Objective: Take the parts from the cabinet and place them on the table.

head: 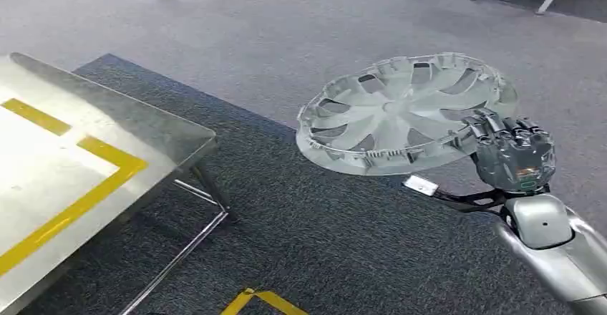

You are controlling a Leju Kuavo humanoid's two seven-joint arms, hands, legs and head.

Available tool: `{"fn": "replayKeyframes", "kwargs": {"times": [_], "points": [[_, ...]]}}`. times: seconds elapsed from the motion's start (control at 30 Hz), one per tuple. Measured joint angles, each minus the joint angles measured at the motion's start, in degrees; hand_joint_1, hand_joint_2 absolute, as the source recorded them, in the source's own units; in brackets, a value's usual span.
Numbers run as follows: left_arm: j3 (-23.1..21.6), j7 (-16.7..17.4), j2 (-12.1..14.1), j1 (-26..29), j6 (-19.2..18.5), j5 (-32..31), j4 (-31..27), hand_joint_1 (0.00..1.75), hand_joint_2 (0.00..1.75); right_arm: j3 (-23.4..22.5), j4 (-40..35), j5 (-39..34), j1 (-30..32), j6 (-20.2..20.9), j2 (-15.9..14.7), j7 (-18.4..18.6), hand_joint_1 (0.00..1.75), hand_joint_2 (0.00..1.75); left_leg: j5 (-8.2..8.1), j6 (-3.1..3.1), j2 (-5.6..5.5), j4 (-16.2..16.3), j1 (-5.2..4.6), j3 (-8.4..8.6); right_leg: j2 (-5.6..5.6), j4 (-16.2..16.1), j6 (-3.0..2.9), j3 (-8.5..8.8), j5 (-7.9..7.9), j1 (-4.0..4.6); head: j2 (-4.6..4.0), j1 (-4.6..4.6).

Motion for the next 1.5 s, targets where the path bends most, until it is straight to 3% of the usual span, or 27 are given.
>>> {"fn": "replayKeyframes", "kwargs": {"times": [0.03,0.07,0.1,0.2,0.23,0.3,0.37,0.4,0.53,0.57,0.63,0.7,0.77,0.83,0.87,0.9,0.93,1.07,1.1,1.17,1.23,1.27,1.3,1.37,1.4,1.43,1.5], "points": [[0.0,0.0,0.0,0.1,0.0,0.0,0.0,0.0,1.75,-0.3,-0.2,0.0,0.1,0.0,0.1,-0.2,1.75,1.75,0.18,0.36,-0.54,-0.5,0.09,0.25,-0.54,-0.2,0.44,0.44,-0.14,0.02,0.02,0.02],[0.0,0.0,0.0,0.1,0.0,0.0,0.0,0.0,1.75,-0.6,-0.3,0.0,0.2,0.0,0.2,-0.3,1.75,1.75,0.52,0.73,-0.88,-1.0,0.66,0.75,0.22,0.1,0.74,-0.22,-0.61,-0.29,0.02,0.09],[0.0,0.0,0.0,0.1,0.0,0.0,0.0,0.0,1.75,-0.9,-0.4,0.0,0.3,0.0,0.3,-0.7,1.75,1.75,0.54,1.08,-1.42,-1.1,0.64,0.92,2.82,2.2,0.71,-0.82,-1.86,-0.36,0.0,0.18],[0.0,0.0,-0.2,-0.1,0.0,0.0,0.0,0.0,1.75,-1.8,-0.4,0.0,0.7,0.0,0.6,-0.8,1.75,1.75,0.33,1.52,-2.98,-1.1,0.53,0.98,4.64,15.7,0.97,-8.03,-7.54,-0.25,0.02,0.57],[0.0,0.0,-0.2,-0.1,0.0,0.0,0.0,0.0,1.75,-1.8,-0.4,0.0,0.9,0.0,0.7,-0.8,1.75,1.75,0.29,1.55,-3.51,-1.0,0.51,1.08,4.69,18.0,1.02,-9.58,-7.69,-0.22,0.02,0.57],[0.0,0.0,-0.2,0.0,0.0,0.0,0.0,0.0,1.75,-1.8,-0.4,0.0,1.3,0.0,0.8,-1.0,1.75,1.75,0.07,1.47,-4.7,-1.0,0.52,1.45,4.7,14.4,0.91,-8.66,-3.82,-0.25,0.0,0.61],[0.0,0.0,-0.3,0.0,0.0,0.0,0.0,0.0,1.75,-2.2,-0.4,0.0,1.3,0.0,0.9,-1.4,1.75,1.75,-0.34,1.11,-5.83,-0.9,0.53,2.02,5.7,4.0,0.68,-3.98,2.1,-0.42,0.0,0.59],[0.0,0.0,-0.3,-0.1,0.0,0.0,0.0,0.0,1.75,-2.4,-0.4,0.0,1.3,0.0,1.0,-2.0,1.75,1.75,-0.54,0.76,-6.31,-0.8,0.39,1.96,7.69,1.7,0.45,-2.52,1.53,-0.57,0.0,0.52],[0.0,0.0,-0.3,0.2,0.0,0.0,0.0,0.0,1.75,-4.7,-1.5,0.0,2.0,0.0,3.1,-7.3,1.75,1.75,-0.52,-0.24,-7.6,-0.4,0.72,1.24,6.8,0.4,-0.51,-1.66,1.1,-0.2,0.02,0.5],[0.0,0.0,-0.1,0.3,0.0,0.0,0.0,0.0,1.75,-5.8,-2.0,0.0,2.3,0.0,4.2,-9.8,1.75,1.75,-1.05,-0.63,-6.92,-0.1,0.68,1.22,6.28,0.1,-0.88,-1.4,1.27,-0.61,0.02,0.57],[0.0,0.0,-0.2,0.1,0.0,0.0,0.0,0.0,1.75,-8.6,-3.7,0.1,3.3,0.0,6.7,-14.1,1.75,1.75,-4.1,-1.56,-3.65,4.7,0.72,-1.02,5.28,0.1,-1.58,-1.12,0.99,-0.54,0.02,-0.16],[0.0,0.0,-0.2,-0.1,0.0,0.0,0.0,0.0,1.75,-11.4,-4.9,0.1,3.8,0.0,9.5,-18.2,1.75,1.75,-7.76,-1.97,-2.93,13.4,1.09,-5.52,4.3,0.1,-1.81,-0.98,0.77,-0.43,0.02,-0.11],[0.0,0.0,-0.2,0.1,0.0,-0.1,0.0,0.0,1.75,-13.9,-6.1,0.1,4.2,0.0,12.6,-21.5,1.75,1.75,-7.34,-2.17,-2.86,16.7,1.27,-7.57,3.41,0.1,-1.83,-0.65,0.48,-0.42,0.02,-0.15],[0.0,0.0,-0.2,0.2,0.0,-0.2,0.0,0.0,1.75,-16.2,-7.4,0.1,4.6,0.0,15.0,-24.1,1.75,1.75,-2.33,-1.98,-2.59,10.3,1.27,-4.71,2.47,0.1,-1.69,0.05,0.03,-0.41,0.02,-0.17],[0.0,0.0,-0.2,0.2,0.0,-0.2,0.0,0.0,1.75,-17.5,-8.2,0.1,4.6,0.0,16.4,-25.1,1.75,1.75,0.5,-1.67,-1.92,5.0,1.2,-2.09,2.0,0.1,-1.51,0.54,-0.25,-0.4,0.02,-0.11],[0.0,0.0,-0.1,0.1,0.0,-0.2,0.0,0.0,1.75,-18.4,-8.7,0.1,4.6,0.0,17.4,-25.6,1.75,1.75,1.27,-1.32,-0.35,1.2,0.89,-0.17,1.57,0.0,-1.33,0.86,-0.51,-0.38,0.02,-0.15],[0.0,0.0,-0.1,0.0,0.0,-0.2,0.0,0.0,1.75,-19.3,-9.2,0.1,4.5,0.0,18.3,-26.1,1.75,1.75,0.66,-1.14,0.39,0.3,0.28,0.36,1.33,0.1,-0.95,0.87,-0.74,0.12,0.02,-0.15],[0.0,0.0,-0.1,0.1,-0.1,-0.2,0.0,0.0,1.75,-21.2,-10.6,0.1,4.6,0.0,20.9,-26.9,1.75,1.75,0.41,-0.06,-1.08,-0.9,0.55,0.72,-0.15,-0.5,0.24,1.42,-1.11,0.12,0.02,0.0],[0.0,0.0,-0.1,0.2,-0.1,-0.2,0.0,0.0,1.75,-21.4,-10.8,0.1,4.7,0.0,21.1,-26.9,1.75,1.75,0.55,0.27,-1.53,-1.2,0.83,0.98,1.68,0.5,0.4,0.8,-1.96,-0.04,0.02,0.13],[0.0,0.0,-0.1,0.0,-0.1,-0.2,0.0,0.0,1.75,-22.1,-10.9,0.0,4.7,0.0,21.3,-27.0,1.75,1.75,0.48,0.76,-2.31,-1.2,0.91,1.01,4.06,7.8,0.35,-2.79,-5.63,-0.1,0.02,0.66],[0.0,0.0,-0.3,0.0,-0.1,-0.2,0.0,0.0,1.75,-22.4,-10.9,0.0,4.8,0.0,21.7,-27.0,1.75,1.75,0.39,0.93,-3.23,-1.1,0.75,1.05,4.63,16.9,0.46,-7.87,-8.67,0.02,0.0,0.77],[0.0,0.0,-0.3,0.0,-0.1,-0.2,0.0,0.0,1.75,-22.5,-10.9,0.0,5.0,0.0,21.8,-27.0,1.75,1.75,0.35,0.96,-3.76,-1.1,0.68,1.14,4.66,18.0,0.44,-8.98,-8.19,0.03,0.02,0.7],[0.0,0.0,-0.3,0.0,-0.1,-0.2,0.0,0.0,1.75,-22.7,-10.9,0.1,5.1,0.0,21.9,-27.1,1.75,1.75,0.3,0.98,-4.41,-1.1,0.66,1.28,4.69,16.1,0.29,-8.54,-5.99,0.03,0.02,0.74],[0.0,0.0,-0.3,0.0,-0.1,-0.2,0.0,0.0,1.75,-22.9,-10.9,0.1,5.1,0.0,22.0,-27.1,1.75,1.75,0.11,0.81,-5.56,-1.0,0.66,1.69,5.22,6.9,-0.15,-4.64,-0.21,0.03,0.02,0.74],[0.0,0.0,-0.3,0.0,-0.1,-0.2,0.0,0.0,1.75,-23.1,-10.9,0.1,5.1,0.0,22.1,-27.1,1.75,1.75,-0.04,0.61,-6.01,-1.0,0.67,1.8,6.5,2.2,-0.35,-2.56,1.77,-0.04,0.02,0.77],[0.0,0.0,-0.3,-0.1,-0.1,-0.2,0.0,0.0,1.75,-23.1,-10.9,0.1,5.0,0.0,22.2,-27.1,1.75,1.75,-0.19,0.33,-6.38,-0.7,0.35,1.5,7.78,0.7,-0.56,-1.14,0.88,-0.12,0.02,0.66],[0.0,0.0,-0.3,0.0,-0.1,-0.2,0.0,0.0,1.75,-23.2,-11.3,0.0,5.0,0.0,22.4,-27.2,1.75,1.75,0.13,-0.29,-7.03,-0.7,0.75,1.06,7.26,0.2,-0.78,-1.17,0.78,0.14,0.02,0.68]]}}
